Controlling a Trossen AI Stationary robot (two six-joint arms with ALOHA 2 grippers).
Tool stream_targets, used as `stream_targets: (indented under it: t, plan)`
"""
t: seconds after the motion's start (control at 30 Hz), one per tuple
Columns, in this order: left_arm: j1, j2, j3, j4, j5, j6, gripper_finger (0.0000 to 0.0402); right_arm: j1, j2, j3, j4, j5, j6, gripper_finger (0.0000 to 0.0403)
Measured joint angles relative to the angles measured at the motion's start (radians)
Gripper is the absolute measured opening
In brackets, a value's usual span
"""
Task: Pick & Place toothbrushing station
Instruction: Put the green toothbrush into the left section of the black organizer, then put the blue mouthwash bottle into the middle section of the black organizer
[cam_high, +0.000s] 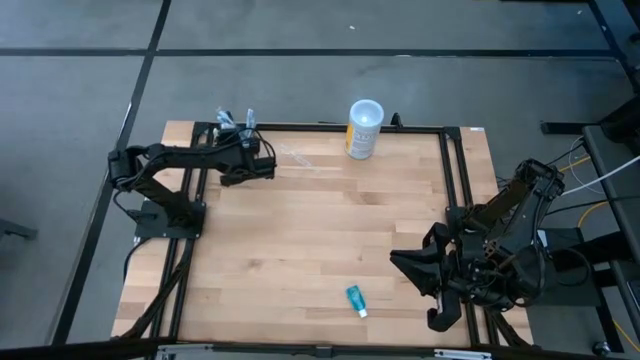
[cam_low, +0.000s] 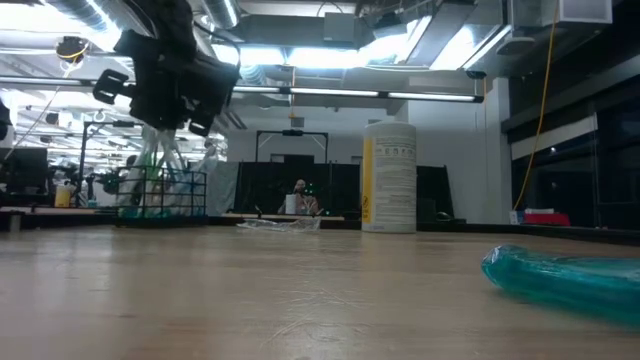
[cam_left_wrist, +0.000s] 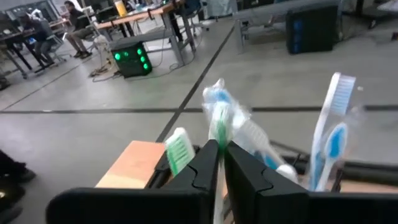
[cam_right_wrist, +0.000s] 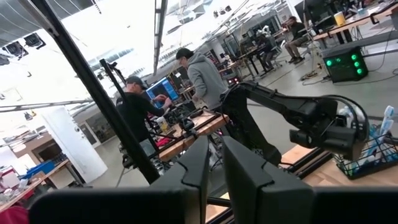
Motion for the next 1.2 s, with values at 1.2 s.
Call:
stream_targets:
  t: [1.2]
  plan:
    - [-0.779, -0.216, 0.002, 0.475, -0.014, 0.595, 0.0092, -0.007, -0.005, 0.0, 0.064, -0.037, -0.157, 0.0049]
